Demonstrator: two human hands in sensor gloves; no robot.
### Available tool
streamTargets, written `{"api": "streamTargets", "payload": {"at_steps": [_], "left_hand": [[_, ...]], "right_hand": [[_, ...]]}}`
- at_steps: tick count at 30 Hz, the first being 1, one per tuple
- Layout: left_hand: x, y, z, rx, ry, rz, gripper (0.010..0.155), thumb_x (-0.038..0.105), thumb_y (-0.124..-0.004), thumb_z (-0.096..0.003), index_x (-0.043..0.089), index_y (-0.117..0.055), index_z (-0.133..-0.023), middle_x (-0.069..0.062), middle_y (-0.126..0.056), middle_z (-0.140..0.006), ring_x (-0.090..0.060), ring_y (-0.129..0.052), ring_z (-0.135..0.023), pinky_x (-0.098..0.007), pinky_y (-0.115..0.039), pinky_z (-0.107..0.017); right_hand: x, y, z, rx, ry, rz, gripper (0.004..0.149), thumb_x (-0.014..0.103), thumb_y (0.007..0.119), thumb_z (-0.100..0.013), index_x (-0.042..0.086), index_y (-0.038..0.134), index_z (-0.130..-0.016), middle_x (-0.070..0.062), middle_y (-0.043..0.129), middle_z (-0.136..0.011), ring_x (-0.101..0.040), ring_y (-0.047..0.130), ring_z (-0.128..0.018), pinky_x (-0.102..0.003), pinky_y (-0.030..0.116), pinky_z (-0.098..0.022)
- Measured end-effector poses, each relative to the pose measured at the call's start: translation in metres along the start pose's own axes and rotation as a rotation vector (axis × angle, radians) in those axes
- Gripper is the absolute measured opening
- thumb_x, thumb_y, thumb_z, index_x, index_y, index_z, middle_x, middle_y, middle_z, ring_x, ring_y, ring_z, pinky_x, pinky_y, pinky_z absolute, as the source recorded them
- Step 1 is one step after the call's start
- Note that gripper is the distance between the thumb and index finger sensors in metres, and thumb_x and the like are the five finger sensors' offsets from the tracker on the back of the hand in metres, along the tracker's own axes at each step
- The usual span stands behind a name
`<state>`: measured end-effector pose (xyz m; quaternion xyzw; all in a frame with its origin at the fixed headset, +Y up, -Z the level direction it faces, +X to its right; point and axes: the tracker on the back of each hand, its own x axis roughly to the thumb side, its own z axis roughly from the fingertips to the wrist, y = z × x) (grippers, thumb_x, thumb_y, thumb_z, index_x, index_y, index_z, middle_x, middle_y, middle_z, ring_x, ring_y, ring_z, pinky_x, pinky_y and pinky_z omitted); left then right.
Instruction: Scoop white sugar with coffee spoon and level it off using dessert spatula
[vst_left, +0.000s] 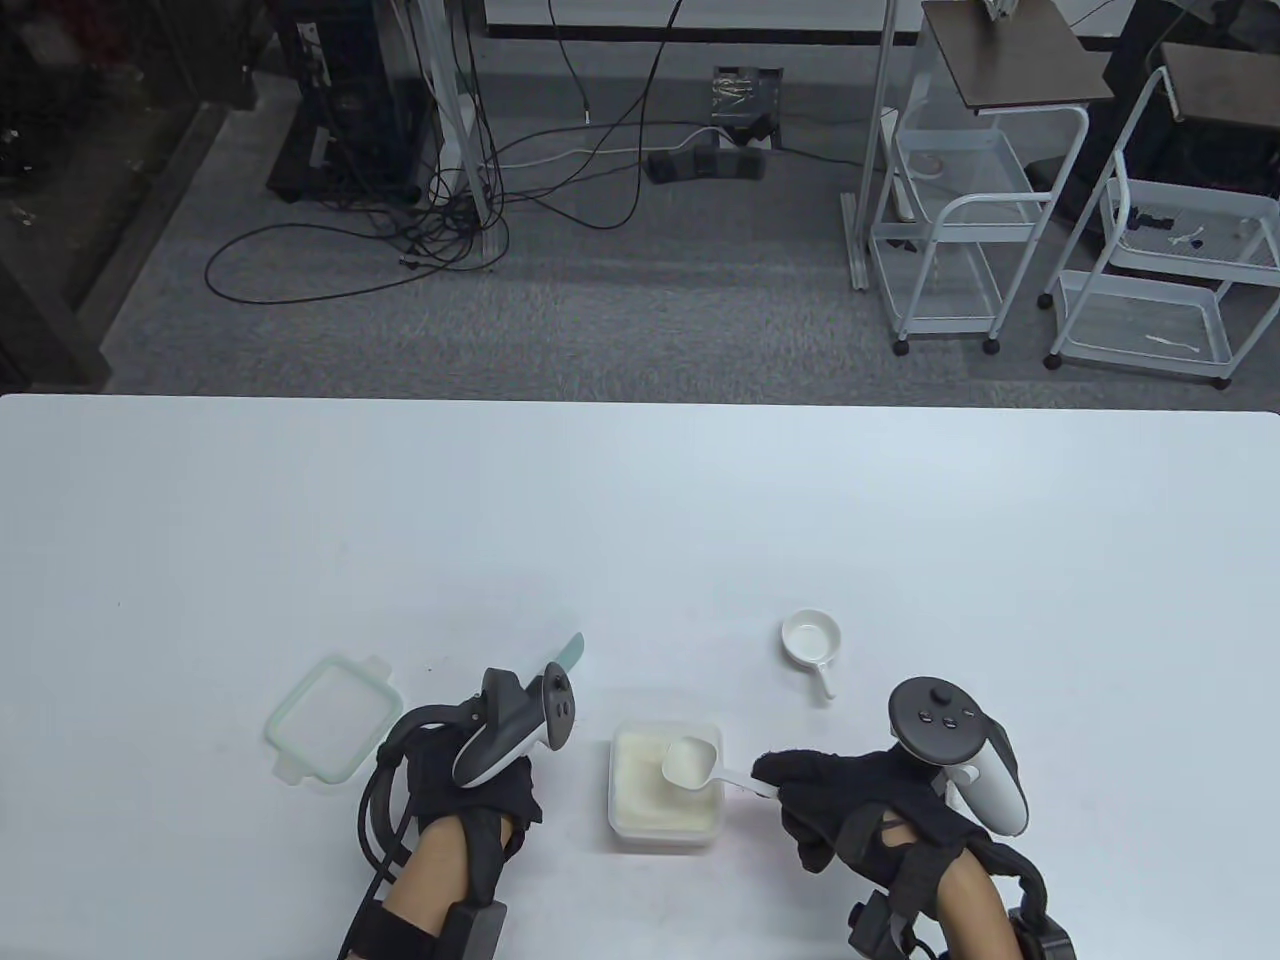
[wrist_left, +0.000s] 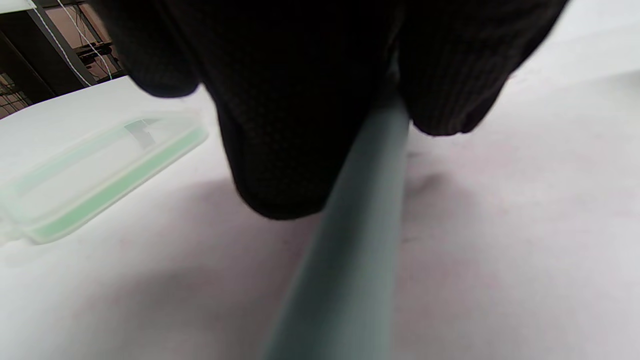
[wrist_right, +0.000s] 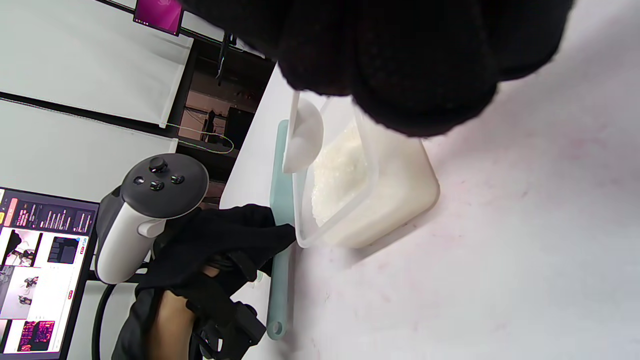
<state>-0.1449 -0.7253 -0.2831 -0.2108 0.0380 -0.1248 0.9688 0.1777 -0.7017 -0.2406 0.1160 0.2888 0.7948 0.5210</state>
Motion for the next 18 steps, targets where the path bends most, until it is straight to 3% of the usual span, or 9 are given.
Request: {"api": "streamTargets", "payload": {"at_steps": [7,14,18], "left_hand": [[0.001,-0.002,0.001,-0.022,0.015,-0.003,0.059,0.055,-0.086,-0.0442,0.018,-0.092,-0.089,0.0,-0.107,-0.071,-0.009,-0.114,-0.045,-0.049,-0.082,-0.062],[-0.009,0.017,0.015,0.088,0.001,0.125,0.072,0.06,-0.076,-0.0468,0.017,-0.072,-0.104,-0.008,-0.096,-0.092,-0.022,-0.108,-0.067,-0.058,-0.073,-0.068],[-0.006,0.022,0.021,0.134,-0.023,0.154,0.078,0.061,-0.075,-0.0471,0.016,-0.06,-0.11,-0.013,-0.084,-0.103,-0.031,-0.098,-0.081,-0.065,-0.064,-0.07]], "right_hand": [[0.001,0.004,-0.002,0.021,0.003,0.028,0.047,0.015,0.07,-0.05,0.0,0.071,-0.094,-0.015,0.09,-0.05,-0.029,0.094,-0.037,-0.062,0.074,-0.051],[0.001,0.001,-0.001,-0.001,-0.002,0.007,0.047,0.016,0.07,-0.05,0.0,0.07,-0.094,-0.015,0.09,-0.05,-0.029,0.094,-0.037,-0.061,0.074,-0.05],[0.004,-0.005,0.005,-0.067,-0.021,0.002,0.048,0.015,0.07,-0.05,0.003,0.067,-0.097,-0.015,0.089,-0.051,-0.029,0.094,-0.038,-0.062,0.074,-0.05]]}}
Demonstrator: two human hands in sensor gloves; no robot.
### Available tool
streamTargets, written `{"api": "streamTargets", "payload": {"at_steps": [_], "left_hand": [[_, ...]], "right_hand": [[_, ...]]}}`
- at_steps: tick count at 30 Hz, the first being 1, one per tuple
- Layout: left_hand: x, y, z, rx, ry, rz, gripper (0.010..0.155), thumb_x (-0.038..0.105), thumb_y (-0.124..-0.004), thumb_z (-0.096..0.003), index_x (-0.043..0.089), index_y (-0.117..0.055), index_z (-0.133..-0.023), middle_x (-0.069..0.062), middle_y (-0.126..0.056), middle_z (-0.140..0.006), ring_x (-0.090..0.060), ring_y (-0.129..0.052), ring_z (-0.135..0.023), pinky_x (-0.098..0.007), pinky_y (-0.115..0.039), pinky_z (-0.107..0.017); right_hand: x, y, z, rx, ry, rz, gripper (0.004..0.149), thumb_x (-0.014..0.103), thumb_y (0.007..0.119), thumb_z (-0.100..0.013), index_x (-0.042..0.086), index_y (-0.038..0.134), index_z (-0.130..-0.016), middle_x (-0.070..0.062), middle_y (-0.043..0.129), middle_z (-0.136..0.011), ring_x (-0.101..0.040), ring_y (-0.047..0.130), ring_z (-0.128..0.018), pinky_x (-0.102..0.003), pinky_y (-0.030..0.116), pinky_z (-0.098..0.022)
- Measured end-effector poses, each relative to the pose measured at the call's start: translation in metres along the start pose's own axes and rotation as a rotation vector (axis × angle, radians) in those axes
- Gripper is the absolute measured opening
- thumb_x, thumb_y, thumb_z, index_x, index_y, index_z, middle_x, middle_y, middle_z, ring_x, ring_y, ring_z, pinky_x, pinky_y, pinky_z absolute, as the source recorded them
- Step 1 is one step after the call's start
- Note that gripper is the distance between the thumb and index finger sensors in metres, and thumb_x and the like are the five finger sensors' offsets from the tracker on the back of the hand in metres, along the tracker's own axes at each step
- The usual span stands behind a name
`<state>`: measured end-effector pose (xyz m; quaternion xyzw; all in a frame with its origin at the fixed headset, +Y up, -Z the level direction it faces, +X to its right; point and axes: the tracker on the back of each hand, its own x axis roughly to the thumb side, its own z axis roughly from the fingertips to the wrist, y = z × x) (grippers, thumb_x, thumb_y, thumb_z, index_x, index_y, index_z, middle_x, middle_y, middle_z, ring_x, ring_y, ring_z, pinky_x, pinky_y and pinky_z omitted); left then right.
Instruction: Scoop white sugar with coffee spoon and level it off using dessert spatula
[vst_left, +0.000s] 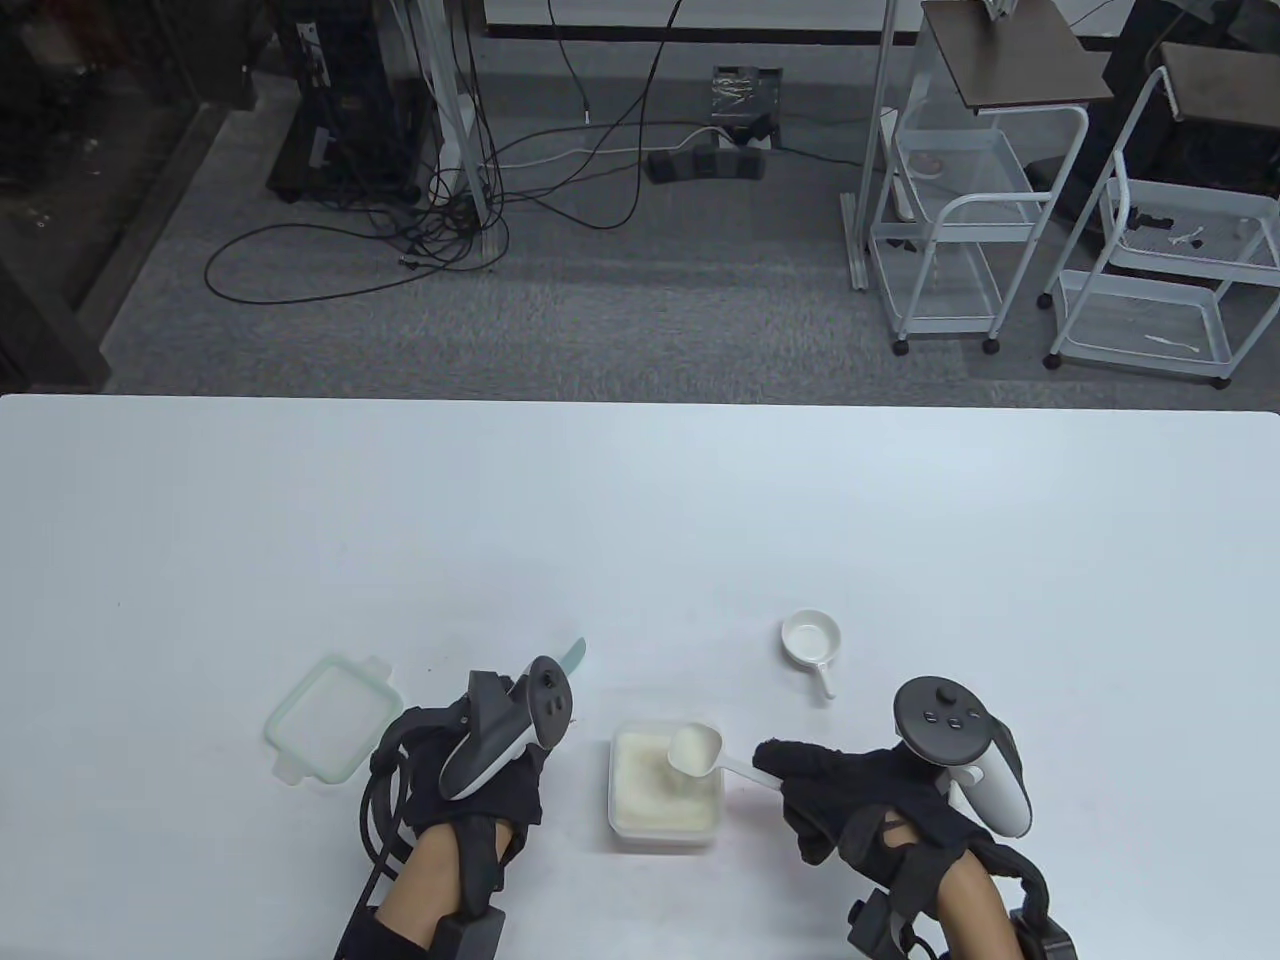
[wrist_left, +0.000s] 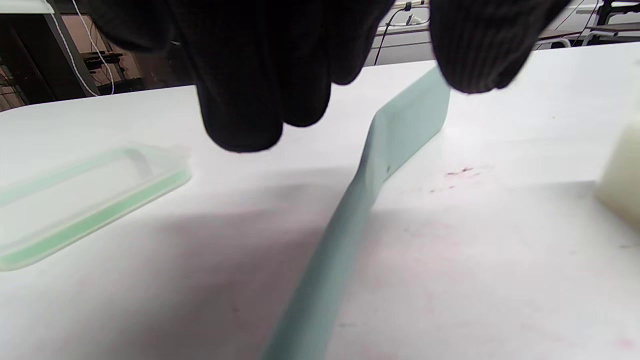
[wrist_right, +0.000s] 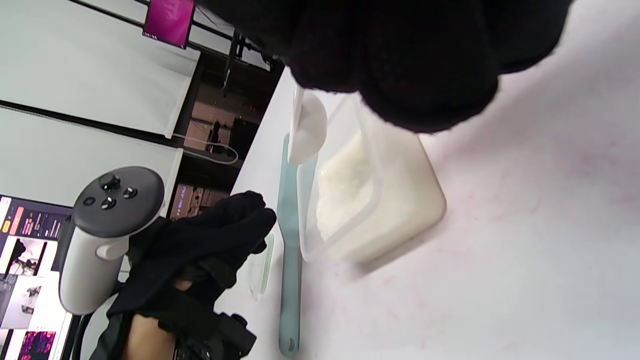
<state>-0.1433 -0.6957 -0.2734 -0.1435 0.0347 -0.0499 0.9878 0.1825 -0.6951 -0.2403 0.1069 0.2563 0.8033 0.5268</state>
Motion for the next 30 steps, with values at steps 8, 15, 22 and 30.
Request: {"api": "streamTargets", "payload": {"at_steps": [8,15,22,30], "left_hand": [[0.006,0.002,0.003,0.026,-0.018,0.001,0.082,0.062,-0.074,-0.0469,0.015,-0.055,-0.112,-0.015,-0.077,-0.108,-0.035,-0.093,-0.086,-0.069,-0.059,-0.071],[0.005,0.002,0.003,0.011,-0.019,0.017,0.083,0.062,-0.073,-0.0473,0.014,-0.053,-0.113,-0.016,-0.076,-0.108,-0.033,-0.095,-0.084,-0.069,-0.059,-0.071],[0.005,0.002,0.002,0.013,-0.019,0.018,0.084,0.062,-0.073,-0.0474,0.014,-0.052,-0.113,-0.017,-0.074,-0.109,-0.034,-0.094,-0.085,-0.069,-0.059,-0.071],[0.006,0.003,0.002,-0.001,-0.016,0.012,0.085,0.061,-0.073,-0.0476,0.013,-0.051,-0.113,-0.017,-0.073,-0.11,-0.034,-0.093,-0.086,-0.069,-0.058,-0.071]], "right_hand": [[0.008,-0.027,0.023,-0.213,0.003,0.023,0.049,0.013,0.07,-0.049,0.003,0.066,-0.097,-0.017,0.089,-0.054,-0.032,0.094,-0.042,-0.064,0.072,-0.051],[0.0,-0.066,0.058,-0.386,0.062,-0.032,0.049,0.013,0.07,-0.05,0.002,0.066,-0.097,-0.018,0.089,-0.054,-0.033,0.094,-0.042,-0.065,0.071,-0.051],[-0.01,-0.095,0.095,-0.519,0.18,-0.044,0.049,0.012,0.07,-0.05,0.0,0.066,-0.098,-0.019,0.088,-0.055,-0.034,0.094,-0.042,-0.065,0.071,-0.052],[-0.026,-0.108,0.114,-0.545,0.355,-0.034,0.049,0.012,0.069,-0.051,-0.001,0.065,-0.098,-0.019,0.088,-0.055,-0.034,0.093,-0.043,-0.065,0.07,-0.052]]}}
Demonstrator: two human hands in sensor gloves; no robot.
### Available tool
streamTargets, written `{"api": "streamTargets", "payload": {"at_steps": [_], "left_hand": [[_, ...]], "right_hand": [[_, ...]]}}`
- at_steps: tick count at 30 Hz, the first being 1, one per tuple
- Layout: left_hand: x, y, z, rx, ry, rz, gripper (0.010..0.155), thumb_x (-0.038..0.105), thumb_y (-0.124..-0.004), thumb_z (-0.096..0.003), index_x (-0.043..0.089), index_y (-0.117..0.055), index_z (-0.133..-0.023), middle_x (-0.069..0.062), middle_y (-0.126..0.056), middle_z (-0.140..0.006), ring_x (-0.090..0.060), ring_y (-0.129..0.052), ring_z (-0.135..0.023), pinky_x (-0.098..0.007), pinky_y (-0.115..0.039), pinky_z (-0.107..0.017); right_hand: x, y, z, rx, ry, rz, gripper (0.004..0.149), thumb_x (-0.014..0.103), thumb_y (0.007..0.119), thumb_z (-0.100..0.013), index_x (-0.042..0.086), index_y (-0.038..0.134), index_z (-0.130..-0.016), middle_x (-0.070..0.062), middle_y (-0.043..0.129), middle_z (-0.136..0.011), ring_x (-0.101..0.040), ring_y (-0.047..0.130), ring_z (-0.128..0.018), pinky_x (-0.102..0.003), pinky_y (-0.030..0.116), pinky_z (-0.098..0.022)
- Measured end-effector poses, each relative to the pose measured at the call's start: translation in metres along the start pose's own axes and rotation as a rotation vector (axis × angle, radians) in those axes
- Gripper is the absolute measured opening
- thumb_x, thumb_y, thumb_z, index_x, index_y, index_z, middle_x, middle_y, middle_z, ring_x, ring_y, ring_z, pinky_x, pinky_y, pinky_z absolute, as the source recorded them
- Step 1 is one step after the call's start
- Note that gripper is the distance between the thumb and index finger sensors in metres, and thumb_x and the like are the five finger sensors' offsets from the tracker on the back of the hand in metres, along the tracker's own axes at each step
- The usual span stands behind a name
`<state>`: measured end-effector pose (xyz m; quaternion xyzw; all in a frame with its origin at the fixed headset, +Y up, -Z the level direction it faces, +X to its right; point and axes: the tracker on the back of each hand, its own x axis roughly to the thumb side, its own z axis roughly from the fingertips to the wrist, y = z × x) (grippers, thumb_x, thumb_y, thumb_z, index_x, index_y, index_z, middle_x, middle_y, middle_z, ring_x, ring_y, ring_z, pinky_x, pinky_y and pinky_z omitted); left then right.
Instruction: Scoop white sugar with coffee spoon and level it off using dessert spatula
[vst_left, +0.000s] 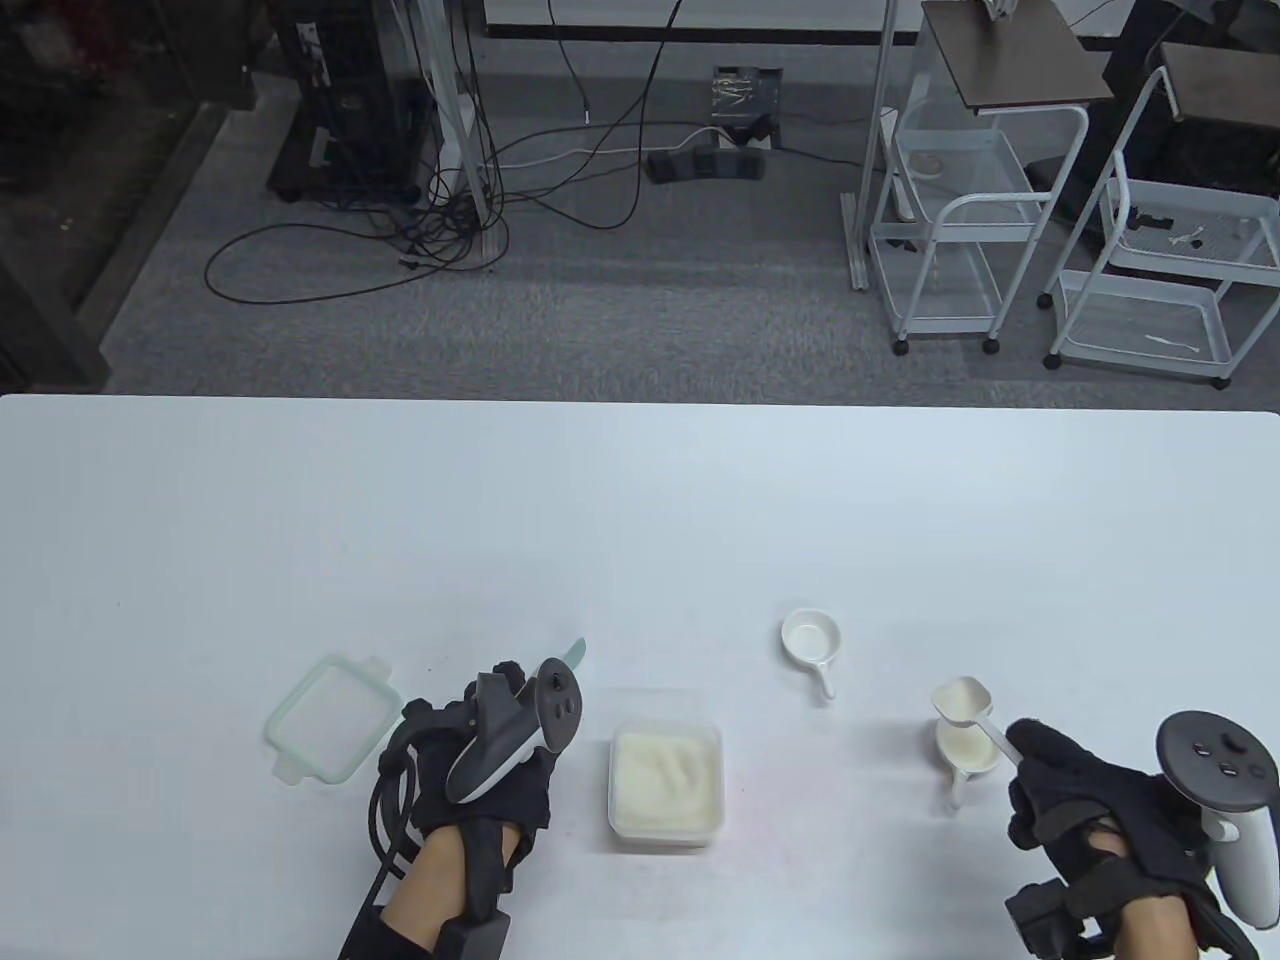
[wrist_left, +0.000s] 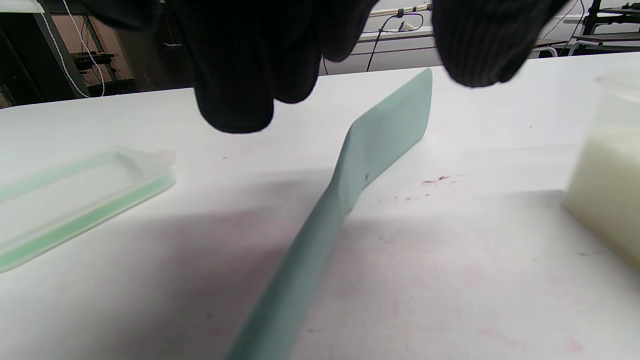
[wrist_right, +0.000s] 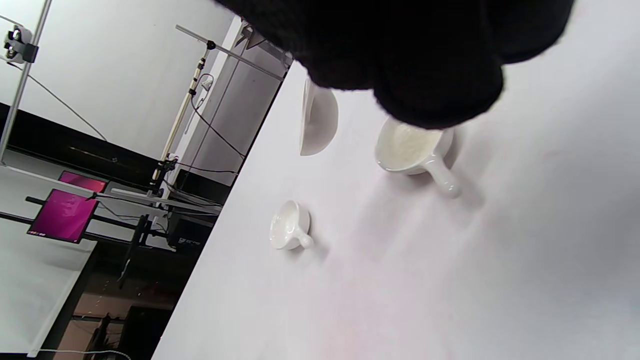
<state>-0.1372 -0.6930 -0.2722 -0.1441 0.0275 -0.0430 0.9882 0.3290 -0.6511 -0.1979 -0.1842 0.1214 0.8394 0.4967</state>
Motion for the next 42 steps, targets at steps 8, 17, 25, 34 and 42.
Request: {"api": "streamTargets", "payload": {"at_steps": [8,17,25,34,42], "left_hand": [[0.002,-0.001,0.001,-0.011,-0.004,-0.014,0.085,0.061,-0.073,-0.0478,0.013,-0.049,-0.114,-0.018,-0.072,-0.111,-0.035,-0.092,-0.086,-0.069,-0.058,-0.071],[0.004,-0.001,0.001,-0.025,-0.007,-0.018,0.086,0.061,-0.073,-0.0477,0.014,-0.048,-0.114,-0.018,-0.071,-0.111,-0.036,-0.092,-0.086,-0.07,-0.057,-0.071],[0.005,-0.001,0.001,-0.036,-0.009,-0.022,0.085,0.061,-0.073,-0.048,0.014,-0.048,-0.114,-0.018,-0.07,-0.112,-0.036,-0.091,-0.087,-0.07,-0.057,-0.071],[0.005,-0.002,0.001,-0.055,-0.004,-0.028,0.085,0.061,-0.072,-0.0482,0.014,-0.048,-0.115,-0.018,-0.07,-0.112,-0.037,-0.091,-0.087,-0.07,-0.057,-0.071],[0.006,-0.002,0.001,-0.061,-0.006,-0.033,0.085,0.062,-0.072,-0.0481,0.014,-0.048,-0.115,-0.019,-0.069,-0.113,-0.038,-0.09,-0.088,-0.071,-0.056,-0.071]], "right_hand": [[-0.002,-0.002,0.001,-0.028,0.076,0.078,0.049,0.011,0.069,-0.051,-0.001,0.064,-0.098,-0.02,0.087,-0.056,-0.035,0.093,-0.044,-0.066,0.069,-0.053],[0.001,0.01,-0.006,-0.072,0.167,0.282,0.049,0.011,0.069,-0.051,0.0,0.064,-0.099,-0.021,0.086,-0.059,-0.036,0.092,-0.047,-0.066,0.068,-0.055],[0.01,0.025,-0.01,-0.09,0.201,0.431,0.051,0.011,0.073,-0.05,0.003,0.064,-0.1,-0.023,0.084,-0.065,-0.038,0.09,-0.053,-0.067,0.066,-0.056],[0.017,0.035,-0.012,-0.114,0.206,0.526,0.052,0.01,0.075,-0.049,0.008,0.064,-0.1,-0.025,0.079,-0.071,-0.041,0.086,-0.059,-0.069,0.064,-0.057],[0.023,0.04,-0.01,-0.14,0.198,0.572,0.053,0.008,0.077,-0.048,0.012,0.066,-0.1,-0.027,0.074,-0.075,-0.043,0.082,-0.063,-0.07,0.061,-0.058]]}}
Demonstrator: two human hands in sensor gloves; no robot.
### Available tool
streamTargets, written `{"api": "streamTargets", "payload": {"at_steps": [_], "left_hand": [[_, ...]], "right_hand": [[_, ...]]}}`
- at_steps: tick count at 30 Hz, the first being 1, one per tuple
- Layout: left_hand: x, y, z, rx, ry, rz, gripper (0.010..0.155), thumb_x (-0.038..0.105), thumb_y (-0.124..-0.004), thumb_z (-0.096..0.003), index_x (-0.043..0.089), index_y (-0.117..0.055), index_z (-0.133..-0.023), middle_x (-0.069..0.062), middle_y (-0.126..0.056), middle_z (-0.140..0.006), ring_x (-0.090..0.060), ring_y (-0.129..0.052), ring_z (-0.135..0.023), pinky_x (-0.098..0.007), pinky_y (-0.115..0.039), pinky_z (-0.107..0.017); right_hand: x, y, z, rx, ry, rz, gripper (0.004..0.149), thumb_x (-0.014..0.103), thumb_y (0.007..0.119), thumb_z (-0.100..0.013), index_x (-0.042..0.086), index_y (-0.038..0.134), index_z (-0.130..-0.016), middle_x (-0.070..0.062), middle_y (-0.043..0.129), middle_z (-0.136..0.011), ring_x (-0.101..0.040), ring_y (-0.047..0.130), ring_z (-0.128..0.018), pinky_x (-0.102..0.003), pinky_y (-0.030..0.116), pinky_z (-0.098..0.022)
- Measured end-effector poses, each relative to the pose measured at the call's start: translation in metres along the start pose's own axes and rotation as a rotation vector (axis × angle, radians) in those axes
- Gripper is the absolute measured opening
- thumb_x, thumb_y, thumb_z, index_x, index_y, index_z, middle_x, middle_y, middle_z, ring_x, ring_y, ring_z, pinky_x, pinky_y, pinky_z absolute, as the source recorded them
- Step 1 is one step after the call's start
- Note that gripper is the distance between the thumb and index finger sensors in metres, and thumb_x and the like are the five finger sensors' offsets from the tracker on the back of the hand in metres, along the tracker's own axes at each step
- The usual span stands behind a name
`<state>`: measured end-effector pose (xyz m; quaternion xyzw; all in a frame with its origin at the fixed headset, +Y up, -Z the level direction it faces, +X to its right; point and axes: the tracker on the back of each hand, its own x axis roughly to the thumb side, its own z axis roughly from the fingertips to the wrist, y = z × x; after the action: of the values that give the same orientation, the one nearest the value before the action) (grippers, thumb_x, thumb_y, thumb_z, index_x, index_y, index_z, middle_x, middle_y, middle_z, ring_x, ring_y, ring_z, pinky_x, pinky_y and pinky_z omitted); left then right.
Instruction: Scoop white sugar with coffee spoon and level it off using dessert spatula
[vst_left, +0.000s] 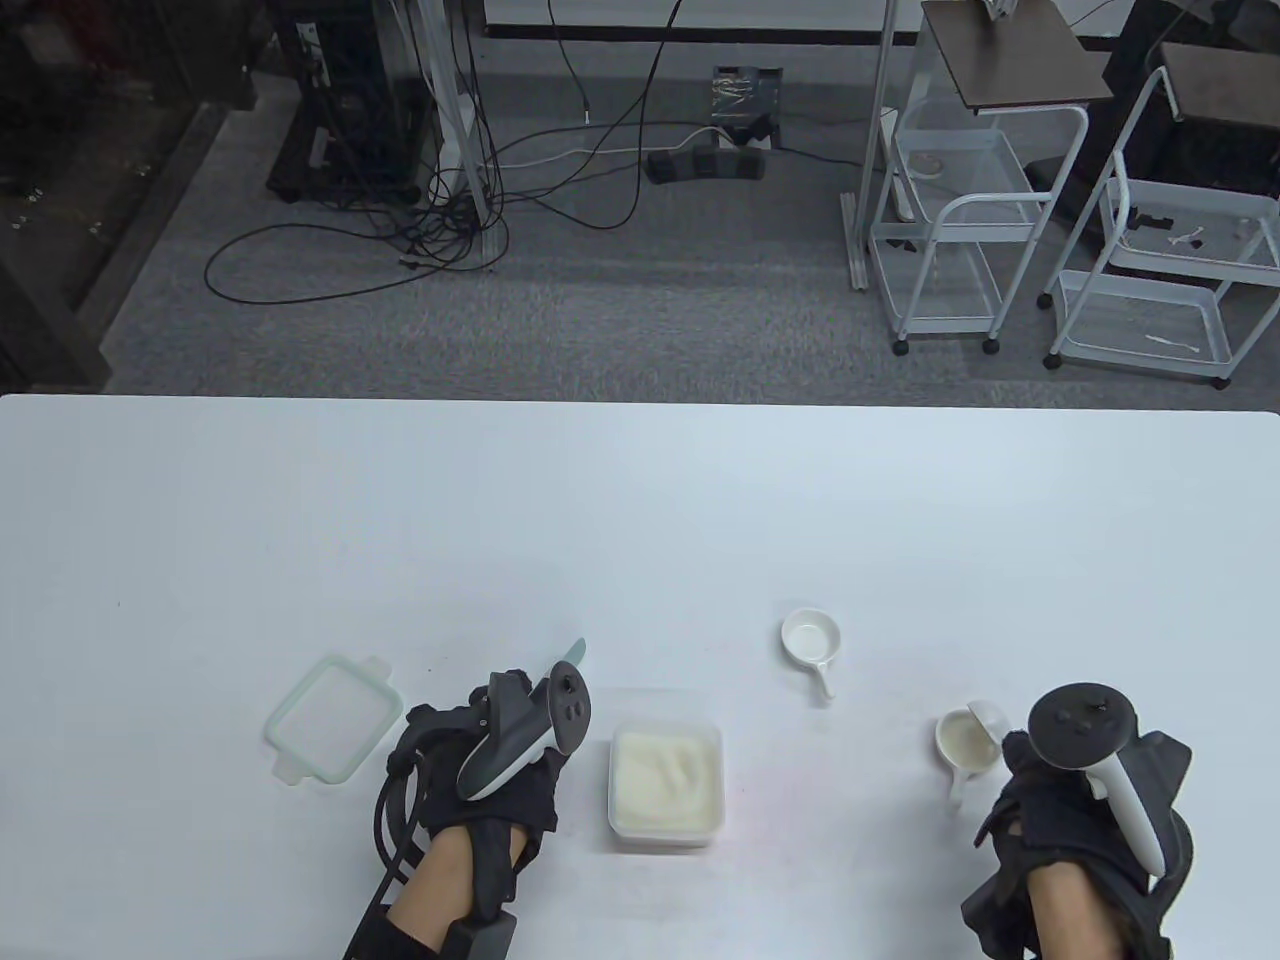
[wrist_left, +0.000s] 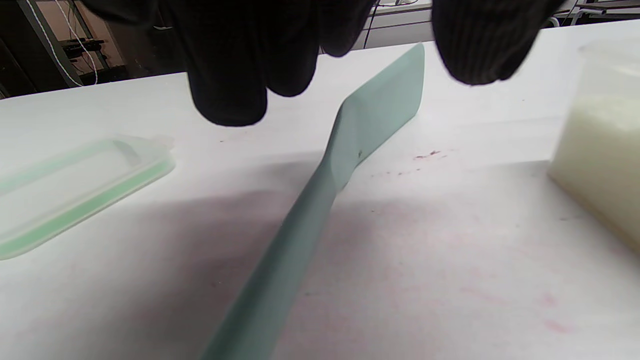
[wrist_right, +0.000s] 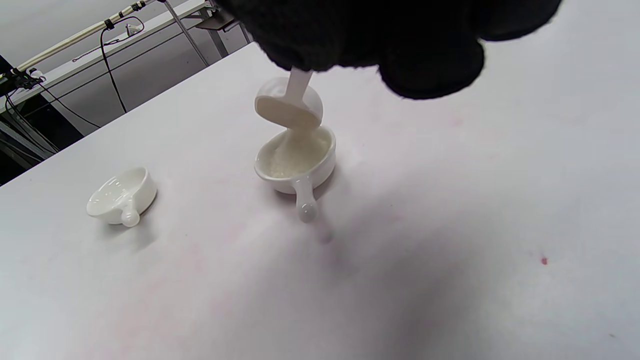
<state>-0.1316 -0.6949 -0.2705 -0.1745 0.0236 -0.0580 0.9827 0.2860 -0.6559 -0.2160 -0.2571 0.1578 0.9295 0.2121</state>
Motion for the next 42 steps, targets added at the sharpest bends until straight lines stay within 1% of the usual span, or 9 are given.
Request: {"api": "streamTargets", "payload": {"at_steps": [7,17,21,24,28,32,35,38,42], "left_hand": [[0.0,0.0,0.0,-0.003,0.003,0.002,0.086,0.062,-0.072,-0.0479,0.014,-0.046,-0.115,-0.019,-0.068,-0.113,-0.038,-0.089,-0.089,-0.071,-0.056,-0.071],[0.0,0.0,0.0,-0.011,0.004,-0.001,0.087,0.062,-0.072,-0.0482,0.014,-0.046,-0.115,-0.019,-0.066,-0.114,-0.039,-0.087,-0.09,-0.071,-0.055,-0.071],[0.0,0.001,0.0,0.011,-0.003,0.008,0.087,0.062,-0.072,-0.048,0.014,-0.046,-0.115,-0.019,-0.067,-0.114,-0.039,-0.087,-0.09,-0.071,-0.055,-0.071],[0.0,0.004,0.002,0.046,-0.019,0.039,0.086,0.063,-0.071,-0.0478,0.014,-0.047,-0.115,-0.019,-0.067,-0.113,-0.038,-0.087,-0.09,-0.07,-0.056,-0.072],[-0.001,0.008,0.005,0.096,-0.048,0.091,0.087,0.064,-0.07,-0.0472,0.014,-0.047,-0.115,-0.018,-0.067,-0.114,-0.039,-0.086,-0.091,-0.071,-0.055,-0.072],[0.0,0.01,0.006,0.134,-0.076,0.104,0.087,0.064,-0.069,-0.0465,0.015,-0.048,-0.114,-0.017,-0.067,-0.114,-0.039,-0.086,-0.093,-0.071,-0.055,-0.072],[0.003,0.011,0.007,0.183,-0.13,0.122,0.088,0.066,-0.067,-0.0449,0.015,-0.048,-0.114,-0.015,-0.066,-0.115,-0.04,-0.084,-0.094,-0.071,-0.056,-0.072],[0.011,0.01,0.008,0.236,-0.293,0.125,0.091,0.068,-0.065,-0.042,0.016,-0.044,-0.114,-0.014,-0.06,-0.118,-0.043,-0.078,-0.099,-0.07,-0.057,-0.072],[0.027,-0.001,0.008,0.15,-0.581,0.211,0.105,0.073,-0.067,-0.0345,0.016,-0.031,-0.115,-0.015,-0.042,-0.122,-0.047,-0.062,-0.106,-0.071,-0.052,-0.072]], "right_hand": [[0.005,0.0,0.003,-0.024,-0.003,0.04,0.052,0.006,0.08,-0.046,0.015,0.071,-0.096,-0.028,0.073,-0.075,-0.044,0.08,-0.063,-0.071,0.059,-0.059],[0.008,-0.004,0.008,-0.062,-0.015,0.043,0.052,0.007,0.078,-0.047,0.014,0.069,-0.098,-0.027,0.073,-0.076,-0.044,0.08,-0.064,-0.071,0.059,-0.059],[0.002,-0.013,0.013,-0.081,-0.094,-0.142,0.051,0.015,0.066,-0.051,0.005,0.06,-0.101,-0.022,0.077,-0.07,-0.038,0.083,-0.058,-0.067,0.065,-0.056],[0.001,-0.019,0.016,-0.122,-0.201,-0.366,0.051,0.014,0.067,-0.05,0.0,0.061,-0.099,-0.022,0.079,-0.067,-0.037,0.085,-0.053,-0.066,0.067,-0.053],[0.015,-0.016,0.02,-0.016,-0.409,-0.561,0.053,0.015,0.067,-0.051,-0.002,0.058,-0.099,-0.021,0.078,-0.068,-0.036,0.085,-0.054,-0.065,0.068,-0.053],[0.033,-0.009,0.027,0.043,-0.529,-0.623,0.052,0.016,0.07,-0.05,-0.002,0.06,-0.099,-0.021,0.078,-0.068,-0.035,0.086,-0.054,-0.065,0.068,-0.053],[0.05,-0.002,0.033,0.051,-0.612,-0.588,0.052,0.016,0.075,-0.049,0.0,0.064,-0.097,-0.021,0.08,-0.066,-0.035,0.087,-0.052,-0.064,0.07,-0.053],[0.073,0.012,0.041,0.031,-0.761,-0.333,0.05,0.016,0.078,-0.048,0.003,0.069,-0.096,-0.02,0.082,-0.066,-0.035,0.088,-0.052,-0.064,0.071,-0.053],[0.099,0.041,0.051,0.065,-0.865,-0.096,0.049,0.014,0.077,-0.048,0.006,0.07,-0.096,-0.02,0.081,-0.068,-0.036,0.087,-0.055,-0.065,0.069,-0.056]]}}
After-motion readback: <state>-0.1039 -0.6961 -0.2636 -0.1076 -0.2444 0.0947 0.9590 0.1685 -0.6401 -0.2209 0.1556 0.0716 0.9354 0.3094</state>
